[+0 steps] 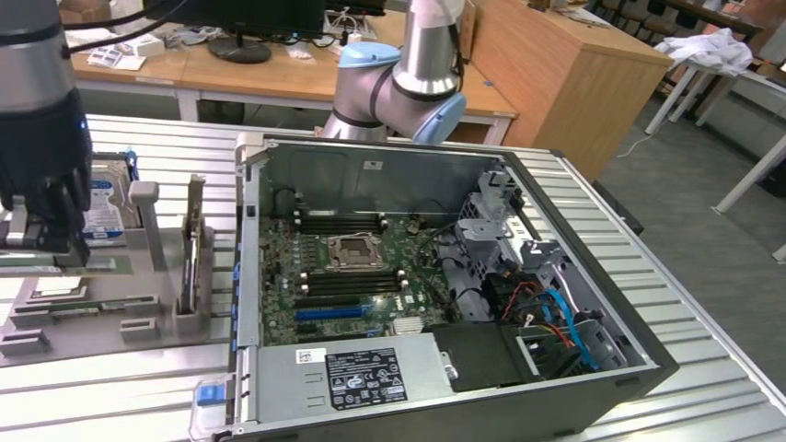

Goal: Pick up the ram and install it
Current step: 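Pick up the ram and move it above insertion slot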

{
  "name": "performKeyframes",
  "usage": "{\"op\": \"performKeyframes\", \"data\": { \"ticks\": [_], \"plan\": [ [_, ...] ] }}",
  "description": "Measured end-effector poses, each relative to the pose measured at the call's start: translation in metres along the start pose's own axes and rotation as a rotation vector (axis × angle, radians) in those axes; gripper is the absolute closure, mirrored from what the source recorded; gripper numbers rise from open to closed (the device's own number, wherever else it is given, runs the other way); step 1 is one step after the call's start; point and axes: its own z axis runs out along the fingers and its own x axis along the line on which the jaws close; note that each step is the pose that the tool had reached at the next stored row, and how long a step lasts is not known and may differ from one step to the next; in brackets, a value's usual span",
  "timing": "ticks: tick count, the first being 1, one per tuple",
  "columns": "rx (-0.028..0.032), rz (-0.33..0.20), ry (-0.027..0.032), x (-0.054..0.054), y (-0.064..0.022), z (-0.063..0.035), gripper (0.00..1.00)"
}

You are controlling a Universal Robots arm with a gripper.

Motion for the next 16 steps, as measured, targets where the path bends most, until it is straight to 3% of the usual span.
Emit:
{"op": "performKeyframes", "data": {
  "ticks": [16],
  "plan": [
    [0.0003,0.011,-0.0002,-0.001,0.0016,-0.0452,0.88]
  ]
}}
